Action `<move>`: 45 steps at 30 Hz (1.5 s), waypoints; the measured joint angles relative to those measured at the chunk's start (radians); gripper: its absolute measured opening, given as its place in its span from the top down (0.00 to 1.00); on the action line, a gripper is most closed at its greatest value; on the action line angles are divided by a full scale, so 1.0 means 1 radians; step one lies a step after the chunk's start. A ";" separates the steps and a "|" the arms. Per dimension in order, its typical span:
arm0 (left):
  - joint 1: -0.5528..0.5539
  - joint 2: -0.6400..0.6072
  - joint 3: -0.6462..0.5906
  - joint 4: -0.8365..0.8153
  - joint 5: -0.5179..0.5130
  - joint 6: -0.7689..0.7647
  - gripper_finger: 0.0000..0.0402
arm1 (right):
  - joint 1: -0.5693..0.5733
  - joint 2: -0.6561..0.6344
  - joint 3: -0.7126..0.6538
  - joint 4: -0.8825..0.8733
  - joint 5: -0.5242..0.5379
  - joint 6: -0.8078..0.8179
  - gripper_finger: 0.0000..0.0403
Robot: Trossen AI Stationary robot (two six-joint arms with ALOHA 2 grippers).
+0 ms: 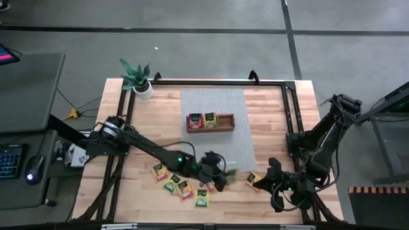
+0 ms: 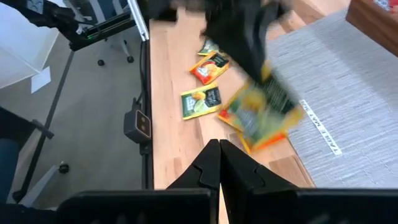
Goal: Pick & Place Tea
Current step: Put the yellow tea bag into the middle section of the wooden organizer
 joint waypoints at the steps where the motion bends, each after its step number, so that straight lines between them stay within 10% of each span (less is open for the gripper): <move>1: 0.000 -0.024 0.000 -0.042 -0.040 0.028 1.00 | 0.006 0.000 0.000 -0.010 0.009 0.008 1.00; 9: 0.066 -0.189 0.000 -0.272 -0.243 0.361 1.00 | 0.015 0.000 0.000 -0.037 0.082 0.015 1.00; 19: 0.343 -0.210 0.000 -0.314 0.098 0.671 1.00 | -0.083 0.000 0.000 -0.060 0.128 0.007 1.00; 29: 0.512 -0.224 -0.009 -0.336 0.213 0.813 1.00 | -0.201 0.000 0.000 -0.067 0.097 -0.012 1.00; 45: 0.667 -0.326 -0.384 0.118 0.383 0.726 1.00 | -0.315 0.000 0.000 -0.065 0.036 -0.046 1.00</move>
